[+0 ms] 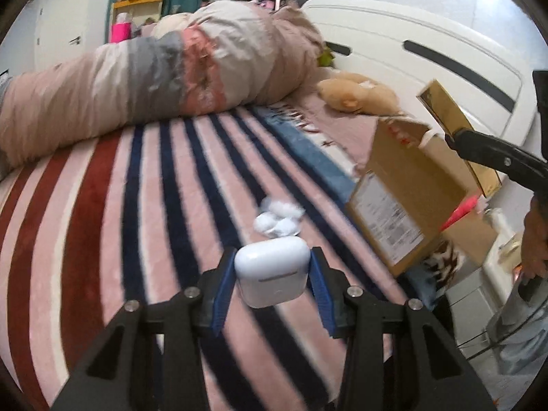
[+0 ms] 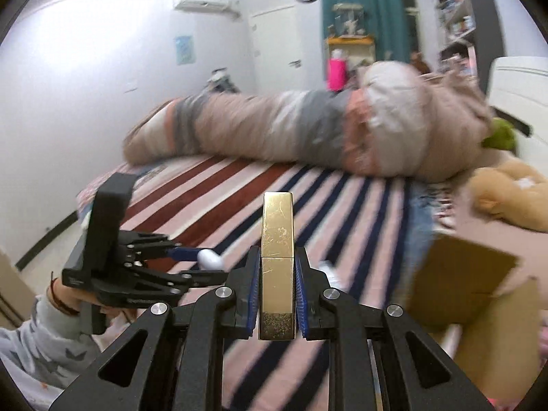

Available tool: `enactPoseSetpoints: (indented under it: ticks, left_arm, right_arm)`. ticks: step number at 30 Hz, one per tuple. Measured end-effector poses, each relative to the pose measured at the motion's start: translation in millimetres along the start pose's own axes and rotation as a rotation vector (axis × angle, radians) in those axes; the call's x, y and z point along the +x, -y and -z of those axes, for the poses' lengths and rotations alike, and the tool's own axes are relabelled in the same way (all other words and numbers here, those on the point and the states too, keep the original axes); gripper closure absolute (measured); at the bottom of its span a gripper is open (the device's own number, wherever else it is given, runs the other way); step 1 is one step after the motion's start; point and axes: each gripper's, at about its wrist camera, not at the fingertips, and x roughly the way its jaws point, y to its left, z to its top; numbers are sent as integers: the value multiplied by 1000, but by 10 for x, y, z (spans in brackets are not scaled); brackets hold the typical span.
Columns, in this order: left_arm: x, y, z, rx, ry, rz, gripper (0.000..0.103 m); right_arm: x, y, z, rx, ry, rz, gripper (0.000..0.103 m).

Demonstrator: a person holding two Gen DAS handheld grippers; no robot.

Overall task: Organize rigid objects
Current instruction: 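Carry the white earbud case into the cardboard box and open the left tool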

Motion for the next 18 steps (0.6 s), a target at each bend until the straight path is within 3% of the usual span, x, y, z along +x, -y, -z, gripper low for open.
enactPoseSetpoints:
  ticks: [4, 10, 14, 18]
  left_arm:
    - [-93, 372, -343, 78, 54, 22, 64]
    - [-154, 944, -885, 174, 102, 110, 64]
    - [5, 1366, -1115, 248, 81, 142, 64]
    - [301, 1720, -1281, 314, 17, 157, 64]
  right_arm:
    - [-244, 437, -13, 40, 9, 119, 89]
    - [-168, 1142, 149, 125, -98, 255, 89]
    - [-52, 1444, 305, 169, -164, 281, 89]
    - [-119, 1578, 396, 181, -157, 283, 89]
